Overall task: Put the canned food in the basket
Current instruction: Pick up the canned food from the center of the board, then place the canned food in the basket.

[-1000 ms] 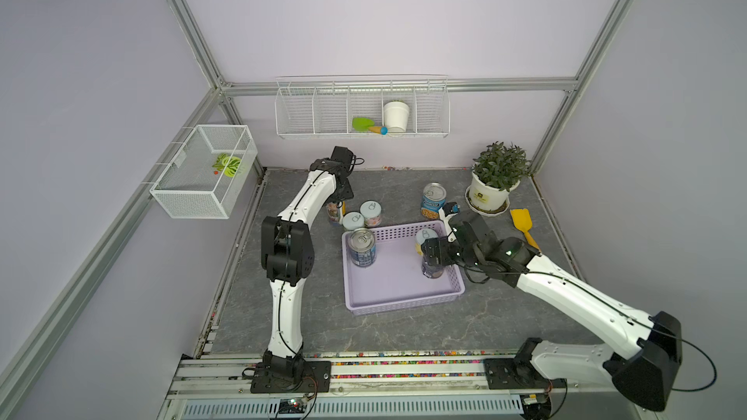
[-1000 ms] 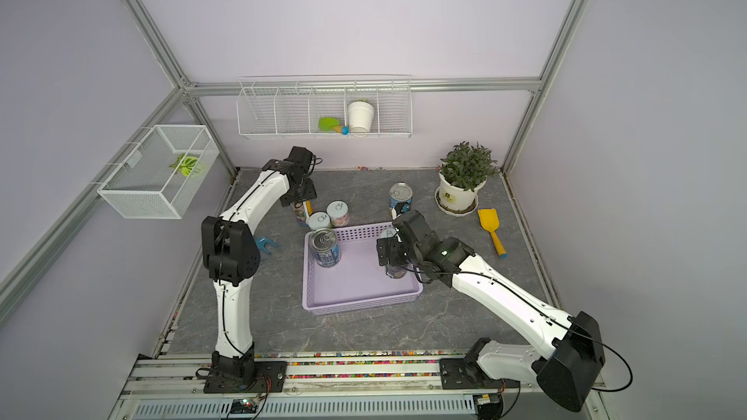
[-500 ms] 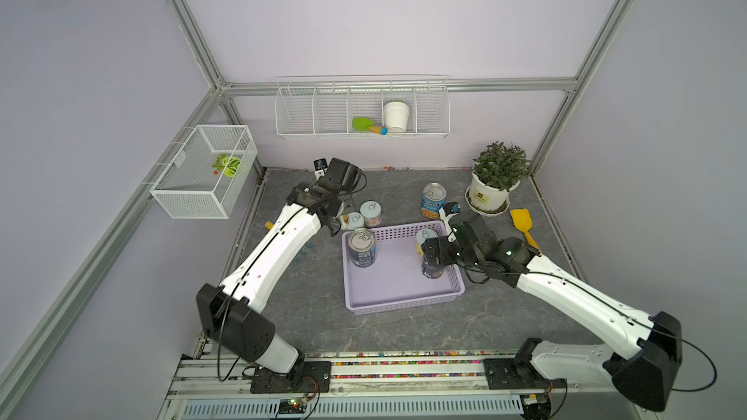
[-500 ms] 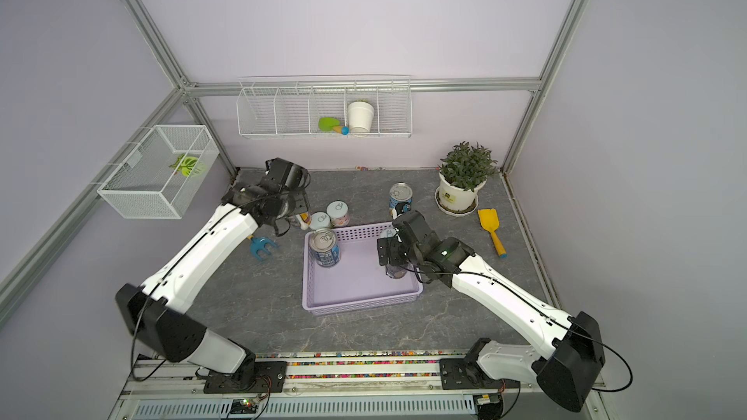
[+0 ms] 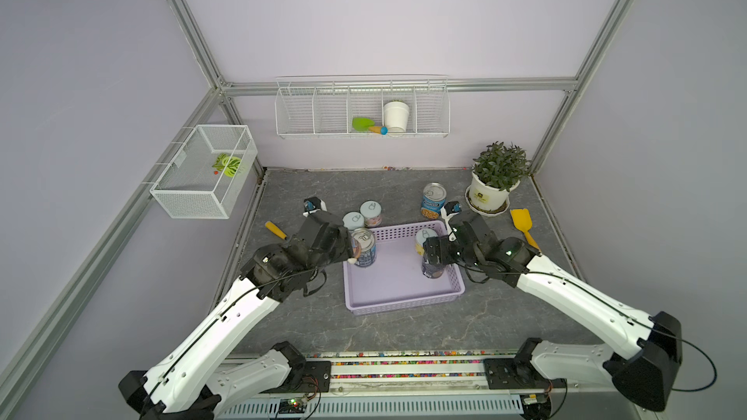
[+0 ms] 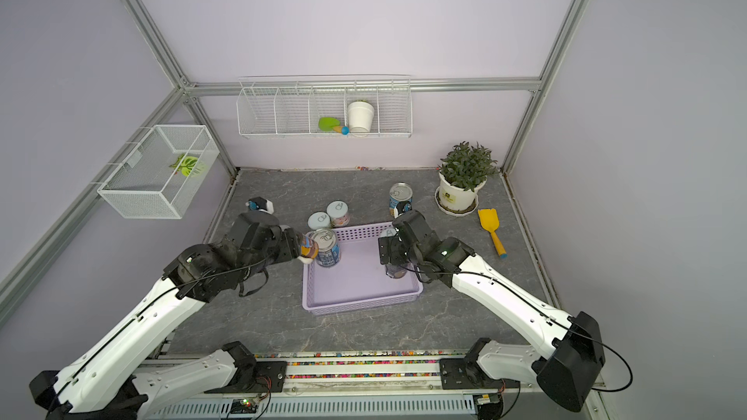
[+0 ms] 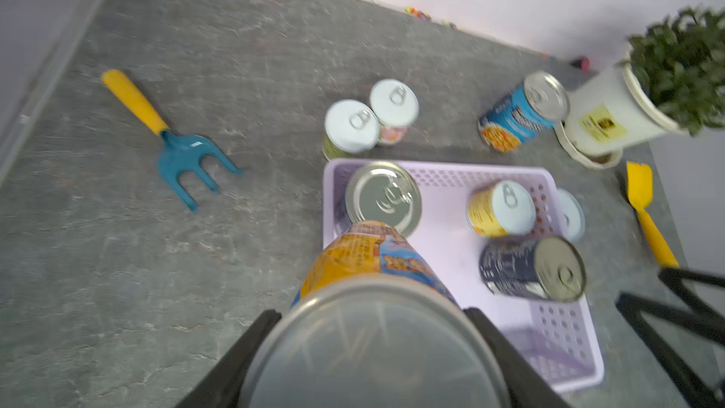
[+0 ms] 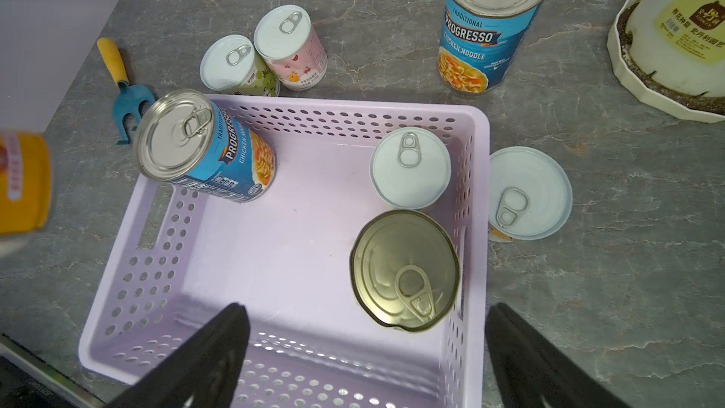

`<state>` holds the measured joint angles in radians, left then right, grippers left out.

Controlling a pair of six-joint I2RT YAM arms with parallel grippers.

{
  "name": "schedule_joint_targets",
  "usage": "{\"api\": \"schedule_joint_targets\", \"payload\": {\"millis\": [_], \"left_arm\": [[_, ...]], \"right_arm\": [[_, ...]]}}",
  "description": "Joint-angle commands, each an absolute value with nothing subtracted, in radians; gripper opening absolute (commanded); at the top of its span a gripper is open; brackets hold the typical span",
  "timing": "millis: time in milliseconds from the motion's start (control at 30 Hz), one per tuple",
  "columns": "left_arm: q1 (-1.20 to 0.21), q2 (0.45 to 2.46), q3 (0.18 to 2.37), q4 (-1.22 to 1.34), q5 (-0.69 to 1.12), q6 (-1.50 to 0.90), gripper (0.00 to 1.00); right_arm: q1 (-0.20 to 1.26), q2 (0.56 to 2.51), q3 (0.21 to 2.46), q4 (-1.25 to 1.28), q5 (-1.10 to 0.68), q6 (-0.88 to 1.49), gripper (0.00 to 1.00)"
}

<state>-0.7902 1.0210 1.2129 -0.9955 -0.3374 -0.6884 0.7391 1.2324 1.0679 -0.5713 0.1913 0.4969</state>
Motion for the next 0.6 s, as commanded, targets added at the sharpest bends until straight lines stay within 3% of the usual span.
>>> {"api": "schedule_joint_targets", "payload": {"millis": [0, 133, 567], "left_arm": [[-0.878, 1.014, 1.217, -0.894, -0.329, -0.722, 0.31], [-0.946, 1.031, 1.177, -0.875, -0.327, -0.732, 0.31], [-0.937, 1.156, 1.085, -0.708, -0.377, -0.681, 0.32]], "right_arm": [[0.739, 1.237, 1.057, -0.562, 0.219, 0.495, 0.98], [0.738, 1.238, 1.052, -0.563, 0.232, 0.495, 0.98], [0.739, 1.261, 1.056, -0.561, 0.234, 0.495, 0.98]]}}
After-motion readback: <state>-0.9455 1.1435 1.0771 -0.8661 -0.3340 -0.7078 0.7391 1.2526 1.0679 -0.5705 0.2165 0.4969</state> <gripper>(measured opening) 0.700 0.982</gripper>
